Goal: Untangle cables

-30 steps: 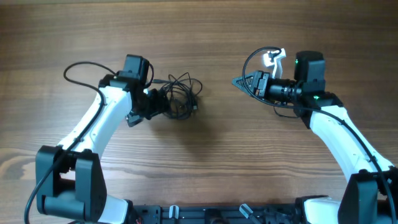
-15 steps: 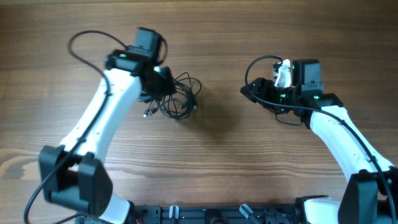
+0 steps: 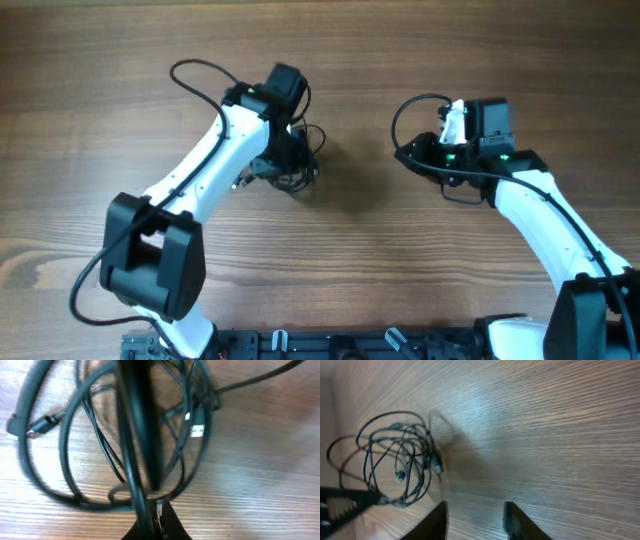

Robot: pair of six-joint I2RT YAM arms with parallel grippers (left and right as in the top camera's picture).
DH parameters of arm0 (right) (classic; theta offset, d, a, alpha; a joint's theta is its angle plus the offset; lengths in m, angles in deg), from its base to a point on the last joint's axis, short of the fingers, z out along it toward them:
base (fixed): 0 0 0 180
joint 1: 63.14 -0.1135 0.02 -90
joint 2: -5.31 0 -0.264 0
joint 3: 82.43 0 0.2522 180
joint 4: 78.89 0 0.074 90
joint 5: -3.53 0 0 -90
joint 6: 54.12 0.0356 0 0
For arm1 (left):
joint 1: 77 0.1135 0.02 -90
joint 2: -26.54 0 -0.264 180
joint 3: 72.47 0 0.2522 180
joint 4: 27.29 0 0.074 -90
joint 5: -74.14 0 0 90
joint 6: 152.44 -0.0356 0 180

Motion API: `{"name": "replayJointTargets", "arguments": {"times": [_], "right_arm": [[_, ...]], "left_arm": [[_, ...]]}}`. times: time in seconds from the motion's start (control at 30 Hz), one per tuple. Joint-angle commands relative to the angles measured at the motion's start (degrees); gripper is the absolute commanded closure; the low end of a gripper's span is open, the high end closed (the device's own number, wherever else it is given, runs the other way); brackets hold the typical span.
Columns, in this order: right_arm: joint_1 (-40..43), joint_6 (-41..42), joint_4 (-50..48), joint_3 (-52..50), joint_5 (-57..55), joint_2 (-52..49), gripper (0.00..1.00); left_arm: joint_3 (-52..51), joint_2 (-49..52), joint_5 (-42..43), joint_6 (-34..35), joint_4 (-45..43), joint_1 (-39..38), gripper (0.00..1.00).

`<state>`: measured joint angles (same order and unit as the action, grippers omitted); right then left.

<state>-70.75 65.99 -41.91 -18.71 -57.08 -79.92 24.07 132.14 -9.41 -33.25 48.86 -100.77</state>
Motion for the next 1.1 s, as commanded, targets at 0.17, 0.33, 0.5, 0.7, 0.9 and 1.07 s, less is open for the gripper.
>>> {"name": "replayJointTargets", "arguments": {"times": [0.17, 0.33, 0.5, 0.7, 0.9, 1.07], "right_arm": [[-3.78, -0.11, -16.68, 0.17, 22.16, -0.72, 0.22], [-3.78, 10.27, -26.56, 0.17, 22.12, -0.72, 0.03], [-3.78, 10.34, -25.83, 0.17, 19.89, -0.72, 0.00], [-3.78, 10.34, -18.14, 0.17, 9.84, -0.72, 0.00], [-3.85, 10.32, -13.00, 0.17, 9.53, -0.72, 0.04], [-3.96, 7.19, -8.85, 0.17, 8.37, -0.72, 0.19]], "left_arm": [[25.70, -18.40, 5.09, -8.02, -7.54, 1.49, 0.96], [26.40, -28.37, 0.26, -10.78, -22.21, 1.51, 0.96], [26.29, -30.40, -2.71, -10.78, -21.86, 1.51, 0.96], [21.88, -18.60, -2.64, -4.48, -0.04, 1.38, 0.96], [21.79, -4.20, -2.45, -4.33, 14.86, 1.40, 0.96], [21.79, 1.66, -0.28, -4.76, 15.91, 1.40, 0.96]]}}
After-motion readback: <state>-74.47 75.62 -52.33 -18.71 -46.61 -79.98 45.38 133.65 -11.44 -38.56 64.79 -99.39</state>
